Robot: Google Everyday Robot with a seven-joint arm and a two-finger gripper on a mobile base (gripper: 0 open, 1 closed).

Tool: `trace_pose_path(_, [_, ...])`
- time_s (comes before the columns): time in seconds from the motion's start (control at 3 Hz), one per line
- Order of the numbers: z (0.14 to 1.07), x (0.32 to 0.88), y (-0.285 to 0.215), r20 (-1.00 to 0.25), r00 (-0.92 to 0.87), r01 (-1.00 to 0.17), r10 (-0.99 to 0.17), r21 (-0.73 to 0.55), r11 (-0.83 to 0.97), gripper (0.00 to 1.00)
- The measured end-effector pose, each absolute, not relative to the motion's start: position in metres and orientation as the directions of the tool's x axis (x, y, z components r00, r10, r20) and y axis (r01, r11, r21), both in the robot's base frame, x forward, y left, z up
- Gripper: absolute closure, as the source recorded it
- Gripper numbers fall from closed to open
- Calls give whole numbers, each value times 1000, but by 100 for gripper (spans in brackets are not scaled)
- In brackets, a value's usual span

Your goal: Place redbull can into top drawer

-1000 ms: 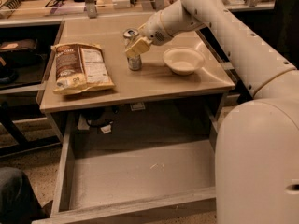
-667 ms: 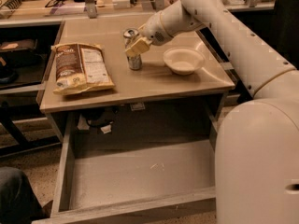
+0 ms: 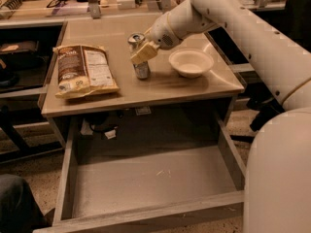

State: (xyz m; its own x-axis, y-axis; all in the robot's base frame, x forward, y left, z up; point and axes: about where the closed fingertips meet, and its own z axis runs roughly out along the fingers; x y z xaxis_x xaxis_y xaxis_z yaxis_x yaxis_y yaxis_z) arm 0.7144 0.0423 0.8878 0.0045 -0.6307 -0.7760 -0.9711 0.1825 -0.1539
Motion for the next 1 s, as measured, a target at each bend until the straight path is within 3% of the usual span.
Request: trace_pose_path(1.0, [904,629,7,-779,-59,-947,-624,-155,282,100])
